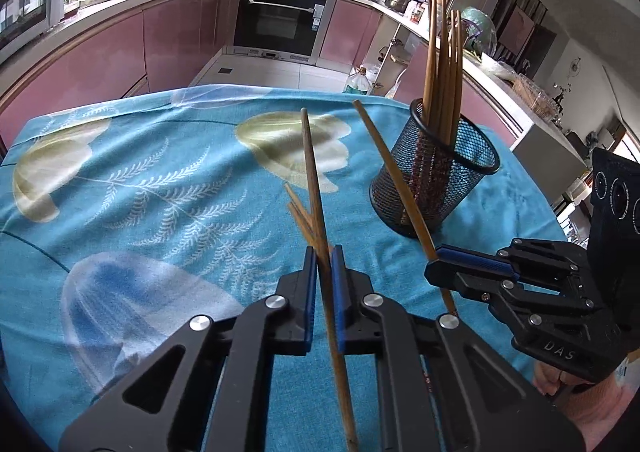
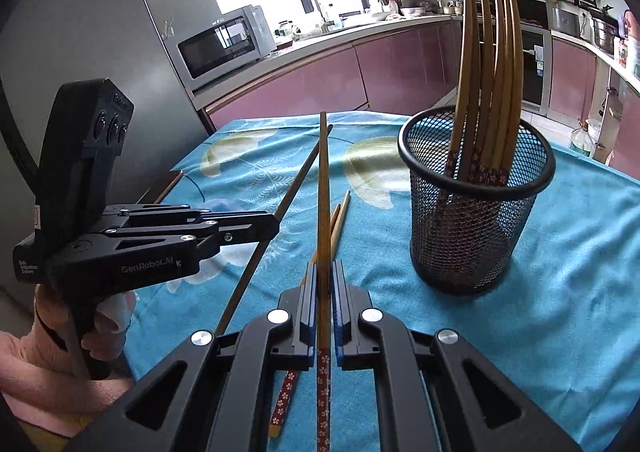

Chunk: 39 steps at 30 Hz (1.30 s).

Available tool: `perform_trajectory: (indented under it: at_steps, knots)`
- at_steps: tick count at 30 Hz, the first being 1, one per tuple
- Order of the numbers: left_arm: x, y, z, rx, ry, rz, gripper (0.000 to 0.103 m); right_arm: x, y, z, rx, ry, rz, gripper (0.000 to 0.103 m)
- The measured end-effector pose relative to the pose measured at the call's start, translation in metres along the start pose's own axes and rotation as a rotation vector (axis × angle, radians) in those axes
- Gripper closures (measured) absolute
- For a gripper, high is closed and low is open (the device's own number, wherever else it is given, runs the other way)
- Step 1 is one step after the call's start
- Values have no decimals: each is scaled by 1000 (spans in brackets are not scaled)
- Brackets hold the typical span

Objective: Organize utensils

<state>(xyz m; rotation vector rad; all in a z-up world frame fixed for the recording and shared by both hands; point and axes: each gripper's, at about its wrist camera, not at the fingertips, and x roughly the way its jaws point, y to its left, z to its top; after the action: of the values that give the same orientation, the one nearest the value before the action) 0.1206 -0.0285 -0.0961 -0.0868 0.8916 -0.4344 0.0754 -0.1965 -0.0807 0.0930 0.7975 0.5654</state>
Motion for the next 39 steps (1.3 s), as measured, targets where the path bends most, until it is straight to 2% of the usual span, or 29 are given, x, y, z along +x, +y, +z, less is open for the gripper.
perform_trajectory:
  at_steps: [3,20,28,32,36,38,39]
  knots:
    - [-14,-4,5,5,-29,-34,95,-14,-1,4,2,-41,27,97]
    - [-89,-16,27,24,-207,-157,96,-69,-9,20,-7,-188,2,97]
    - [-103,-23,39,27,-254,-198,97,-82,-11,26,-9,-230,-18,97]
    - [-94,-29,43,47,-238,-194,97,-82,-15,27,-2,-230,-26,97]
    - [-68,-20,37,26,-173,-155,97,-75,-16,22,6,-215,-24,97]
    - [-55,-10,32,8,-133,-127,87,-73,-17,20,8,-207,-23,97]
    - [-48,-6,30,2,-120,-101,87,-72,-18,19,10,-204,-23,97]
